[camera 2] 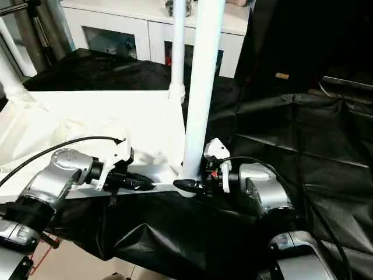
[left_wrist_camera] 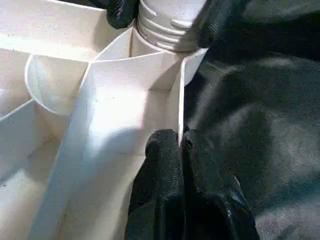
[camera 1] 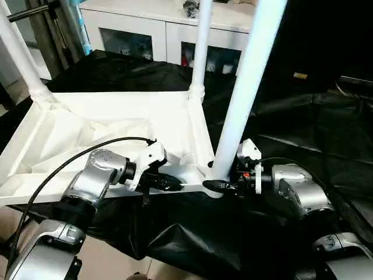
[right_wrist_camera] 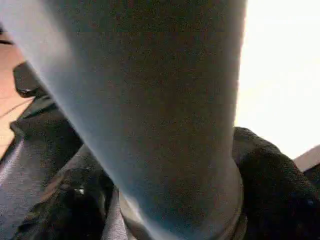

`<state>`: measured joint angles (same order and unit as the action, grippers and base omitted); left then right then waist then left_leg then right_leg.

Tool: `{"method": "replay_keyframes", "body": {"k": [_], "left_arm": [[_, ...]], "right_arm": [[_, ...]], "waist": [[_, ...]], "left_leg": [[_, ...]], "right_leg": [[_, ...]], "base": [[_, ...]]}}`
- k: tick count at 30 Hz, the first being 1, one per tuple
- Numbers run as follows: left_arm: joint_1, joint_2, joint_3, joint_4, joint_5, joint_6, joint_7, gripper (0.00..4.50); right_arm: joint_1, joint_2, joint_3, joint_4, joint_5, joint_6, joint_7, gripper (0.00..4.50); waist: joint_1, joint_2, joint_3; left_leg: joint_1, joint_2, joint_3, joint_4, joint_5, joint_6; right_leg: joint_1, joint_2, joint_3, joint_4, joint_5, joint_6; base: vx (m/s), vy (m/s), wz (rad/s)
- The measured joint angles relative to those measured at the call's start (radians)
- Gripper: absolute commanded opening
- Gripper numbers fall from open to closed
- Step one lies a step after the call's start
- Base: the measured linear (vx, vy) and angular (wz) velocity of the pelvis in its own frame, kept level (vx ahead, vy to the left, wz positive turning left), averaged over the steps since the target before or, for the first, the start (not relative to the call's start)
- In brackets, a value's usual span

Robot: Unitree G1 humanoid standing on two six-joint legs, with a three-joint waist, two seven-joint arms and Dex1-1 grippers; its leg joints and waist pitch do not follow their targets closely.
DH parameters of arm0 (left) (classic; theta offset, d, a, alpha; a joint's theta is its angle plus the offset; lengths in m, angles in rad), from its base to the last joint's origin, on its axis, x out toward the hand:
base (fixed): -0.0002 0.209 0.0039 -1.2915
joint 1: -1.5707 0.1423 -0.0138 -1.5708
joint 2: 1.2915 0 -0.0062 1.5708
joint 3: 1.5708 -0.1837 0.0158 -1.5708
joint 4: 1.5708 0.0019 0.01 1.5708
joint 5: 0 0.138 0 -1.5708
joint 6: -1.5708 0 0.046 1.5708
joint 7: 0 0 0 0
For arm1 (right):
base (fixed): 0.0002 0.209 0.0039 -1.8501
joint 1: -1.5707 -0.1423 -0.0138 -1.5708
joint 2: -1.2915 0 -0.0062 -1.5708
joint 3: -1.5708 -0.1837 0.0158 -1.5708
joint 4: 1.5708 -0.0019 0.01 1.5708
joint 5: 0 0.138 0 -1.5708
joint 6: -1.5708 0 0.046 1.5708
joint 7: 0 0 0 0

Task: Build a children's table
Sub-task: Rotate leg to tighten

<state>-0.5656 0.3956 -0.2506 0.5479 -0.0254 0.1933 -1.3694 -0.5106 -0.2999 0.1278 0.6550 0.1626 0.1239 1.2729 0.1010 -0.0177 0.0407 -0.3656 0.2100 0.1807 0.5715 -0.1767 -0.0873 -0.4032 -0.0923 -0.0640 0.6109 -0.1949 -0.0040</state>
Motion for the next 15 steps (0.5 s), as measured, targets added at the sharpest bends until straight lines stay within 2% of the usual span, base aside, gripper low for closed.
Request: {"method": "replay_keyframes", "body": {"k": [4, 10, 12, 15], "left_arm": [[0.003, 0.002, -0.001, -0.009, 0.0, 0.005, -0.004, 0.0], [0.006, -0.002, -0.001, -0.012, 0.001, 0.006, 0.012, 0.0], [0.006, -0.011, 0.001, -0.008, 0.003, 0.006, 0.045, 0.0], [-0.023, -0.061, 0.022, 0.05, 0.024, 0.006, 0.166, 0.0]], "right_arm": [[0.003, -0.001, 0.001, -0.019, -0.001, 0.025, 0.003, 2.77], [0.008, 0.01, -0.002, -0.026, 0.002, 0.039, -0.021, 2.72], [0.007, 0.021, -0.013, -0.019, 0.001, 0.038, -0.068, 2.72], [-0.027, 0.078, -0.063, 0.056, -0.013, 0.016, -0.264, 2.72]], "waist": [[0.0, 0.0, 0.0], [0.0, 0.0, 0.0], [-0.001, 0.0, 0.0], [-0.012, -0.002, 0.0]], "left_leg": [[0.0, 0.0, 0.0, 0.0, 0.0, 0.0], [0.0, 0.0, 0.0, 0.0, 0.0, 0.0], [0.001, 0.0, 0.0, 0.001, 0.0, 0.0], [0.007, -0.001, -0.002, 0.0, 0.0, -0.001]], "right_leg": [[0.0, 0.0, 0.0, 0.0, 0.0, 0.0], [0.0, 0.0, 0.0, 0.0, 0.0, 0.0], [0.001, 0.0, 0.0, 0.001, 0.0, 0.0], [0.005, 0.0, 0.001, 0.001, 0.001, -0.001]], "base": [[0.0, 0.0, 0.0], [0.0, 0.0, 0.0], [0.0, 0.0, 0.0], [0.0, 0.0, 0.0]]}}
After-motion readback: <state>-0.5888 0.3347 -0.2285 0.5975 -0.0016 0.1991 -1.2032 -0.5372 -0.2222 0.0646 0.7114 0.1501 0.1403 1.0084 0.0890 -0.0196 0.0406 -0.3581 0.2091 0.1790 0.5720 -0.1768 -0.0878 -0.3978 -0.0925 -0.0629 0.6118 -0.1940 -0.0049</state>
